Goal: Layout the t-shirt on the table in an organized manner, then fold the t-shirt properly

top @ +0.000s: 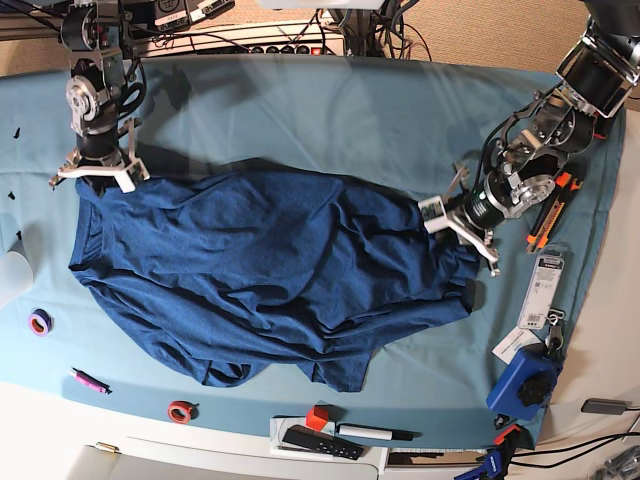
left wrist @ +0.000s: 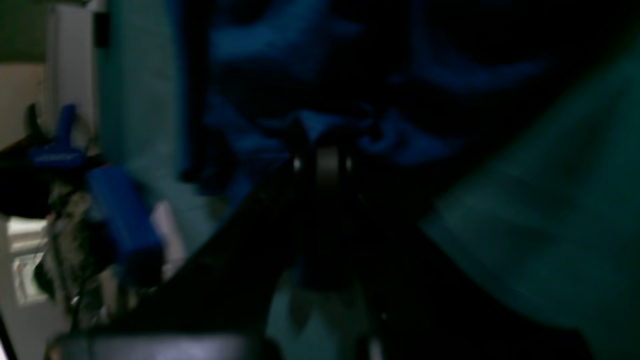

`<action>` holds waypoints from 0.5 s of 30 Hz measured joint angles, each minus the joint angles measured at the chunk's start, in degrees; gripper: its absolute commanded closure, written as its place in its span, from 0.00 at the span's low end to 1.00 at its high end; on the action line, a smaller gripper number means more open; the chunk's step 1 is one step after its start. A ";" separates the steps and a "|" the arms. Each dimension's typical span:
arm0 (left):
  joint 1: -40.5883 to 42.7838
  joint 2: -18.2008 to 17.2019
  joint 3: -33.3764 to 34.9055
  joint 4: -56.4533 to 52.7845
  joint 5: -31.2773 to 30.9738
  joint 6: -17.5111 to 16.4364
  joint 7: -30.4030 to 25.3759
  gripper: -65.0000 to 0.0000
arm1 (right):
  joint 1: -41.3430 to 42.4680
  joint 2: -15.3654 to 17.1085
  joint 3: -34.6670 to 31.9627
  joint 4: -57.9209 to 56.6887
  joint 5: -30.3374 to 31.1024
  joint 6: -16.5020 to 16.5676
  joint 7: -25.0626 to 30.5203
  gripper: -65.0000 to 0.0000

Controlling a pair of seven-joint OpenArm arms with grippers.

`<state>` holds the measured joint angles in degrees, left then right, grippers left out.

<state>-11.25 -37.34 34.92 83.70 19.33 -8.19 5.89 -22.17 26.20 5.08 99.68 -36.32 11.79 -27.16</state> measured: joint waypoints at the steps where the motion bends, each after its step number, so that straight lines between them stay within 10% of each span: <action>1: -0.09 -0.02 0.00 0.46 -0.09 1.73 1.46 1.00 | 0.07 0.92 -0.04 0.00 0.15 0.09 -0.02 1.00; 15: -0.96 -4.92 -0.11 19.93 -3.21 7.61 15.78 1.00 | -0.07 6.80 1.33 6.54 0.26 -6.32 -6.84 1.00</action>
<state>-12.21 -42.26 34.81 103.63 16.12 -0.58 21.67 -22.24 32.99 6.42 106.21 -36.05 5.48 -34.00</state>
